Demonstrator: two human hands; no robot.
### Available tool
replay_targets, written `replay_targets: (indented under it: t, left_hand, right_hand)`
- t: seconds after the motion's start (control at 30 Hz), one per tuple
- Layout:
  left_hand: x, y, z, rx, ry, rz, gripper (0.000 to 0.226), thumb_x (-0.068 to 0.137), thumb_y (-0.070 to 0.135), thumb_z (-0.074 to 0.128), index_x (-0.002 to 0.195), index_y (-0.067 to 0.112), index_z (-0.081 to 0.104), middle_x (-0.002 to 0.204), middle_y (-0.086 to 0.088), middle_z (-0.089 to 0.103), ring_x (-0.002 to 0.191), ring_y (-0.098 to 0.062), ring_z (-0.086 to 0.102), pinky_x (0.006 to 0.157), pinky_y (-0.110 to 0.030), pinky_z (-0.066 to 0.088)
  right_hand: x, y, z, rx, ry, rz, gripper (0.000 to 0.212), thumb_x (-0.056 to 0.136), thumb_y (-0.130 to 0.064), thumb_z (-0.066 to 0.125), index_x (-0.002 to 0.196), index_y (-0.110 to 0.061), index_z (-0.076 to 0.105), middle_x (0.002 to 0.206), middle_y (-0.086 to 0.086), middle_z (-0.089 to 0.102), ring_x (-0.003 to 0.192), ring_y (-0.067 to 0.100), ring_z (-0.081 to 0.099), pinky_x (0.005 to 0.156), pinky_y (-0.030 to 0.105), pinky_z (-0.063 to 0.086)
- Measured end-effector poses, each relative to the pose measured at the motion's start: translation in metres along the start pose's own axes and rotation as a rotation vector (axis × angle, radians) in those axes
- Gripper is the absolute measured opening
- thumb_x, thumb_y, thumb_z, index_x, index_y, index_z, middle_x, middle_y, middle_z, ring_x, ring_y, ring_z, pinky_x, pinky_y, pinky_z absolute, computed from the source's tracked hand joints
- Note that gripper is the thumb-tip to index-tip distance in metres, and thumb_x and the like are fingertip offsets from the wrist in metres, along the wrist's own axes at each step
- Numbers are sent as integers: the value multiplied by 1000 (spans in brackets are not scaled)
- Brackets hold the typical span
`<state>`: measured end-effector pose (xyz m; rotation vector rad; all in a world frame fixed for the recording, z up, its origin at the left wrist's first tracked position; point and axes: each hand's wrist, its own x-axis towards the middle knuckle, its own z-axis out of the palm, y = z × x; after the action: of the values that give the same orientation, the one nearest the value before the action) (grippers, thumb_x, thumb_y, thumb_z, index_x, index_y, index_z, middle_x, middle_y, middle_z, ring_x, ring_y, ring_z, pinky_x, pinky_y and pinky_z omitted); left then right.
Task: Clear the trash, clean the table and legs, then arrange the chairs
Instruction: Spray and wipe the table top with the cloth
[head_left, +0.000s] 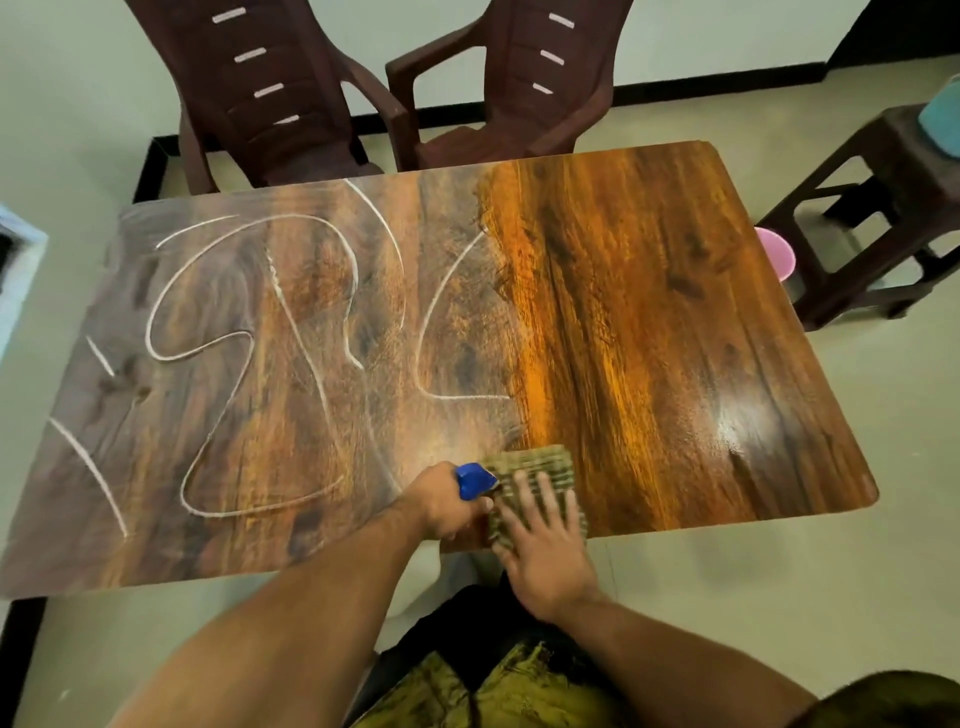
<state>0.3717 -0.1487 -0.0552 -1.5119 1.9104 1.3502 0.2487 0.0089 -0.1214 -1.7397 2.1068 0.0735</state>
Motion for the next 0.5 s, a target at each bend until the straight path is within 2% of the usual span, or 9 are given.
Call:
replay_targets:
  t: [0.03,0.07,0.13,0.2,0.27,0.3,0.33,0.4,0.5]
  left_hand:
    - [0,1,-1,19,23,-5,28,85,40,73,88,14,62,75,-2,65,65,-17,62,63,-28,52]
    - [0,0,-2,30,45,-14,31,85,41,72,92,13,63,79,-4,66,70,-20,63,66,-30,52]
    - [-2,0,-6,52,65,-20,35,86,44,70,94,11,61,81,-4,63,73,-20,61,67,-30,49]
    - [-5,-3,-11,4,99,-34,33,87,44,70,88,14,56,77,-2,57,69,-17,56,64,-28,44]
    - [-6,-5,-15,-74,146,-59,31,87,42,72,84,17,53,75,0,56,65,-13,52,60,-25,41]
    - [-7,-5,-17,-82,167,-68,30,88,39,72,82,18,51,73,1,54,62,-11,50,58,-24,39]
    - [-9,-6,-19,-72,189,-70,30,89,37,71,79,19,49,71,2,53,61,-10,48,56,-23,38]
    - [-9,-7,-25,-48,223,-82,29,91,33,69,76,20,48,71,1,52,60,-10,47,56,-24,38]
    - [-7,-5,-37,-44,275,-83,25,91,30,68,79,18,50,72,1,54,60,-9,48,58,-24,39]
  right_hand:
    - [2,1,-3,-18,-15,-96,63,97,-58,29,155,-32,30,167,4,1,152,31,-11,117,57,-5]
    - [6,7,-8,-26,-17,-162,65,96,-59,30,155,-32,30,167,3,1,152,28,-14,117,56,-6]
    - [19,31,-18,-44,-29,-167,70,95,-63,26,157,-32,12,167,2,-11,151,25,-21,118,54,-14]
    - [39,46,-30,7,21,91,72,96,-63,20,157,-31,-1,165,6,-19,150,28,-22,118,54,-18]
    - [64,42,-43,116,55,416,70,99,-60,17,159,-30,-2,165,10,-17,150,31,-21,118,58,-13]
    - [73,32,-48,162,33,509,70,100,-58,17,159,-28,-4,165,12,-18,150,34,-22,118,60,-11]
    - [80,17,-50,161,1,500,70,100,-58,16,159,-27,-8,164,13,-20,149,36,-24,117,62,-11]
    - [79,-15,-45,54,-80,222,67,100,-57,14,157,-30,-9,162,12,-25,146,38,-29,114,64,-17]
    - [55,-43,-30,-103,-209,-440,62,102,-51,23,159,-30,12,164,5,-17,146,31,-30,113,57,-26]
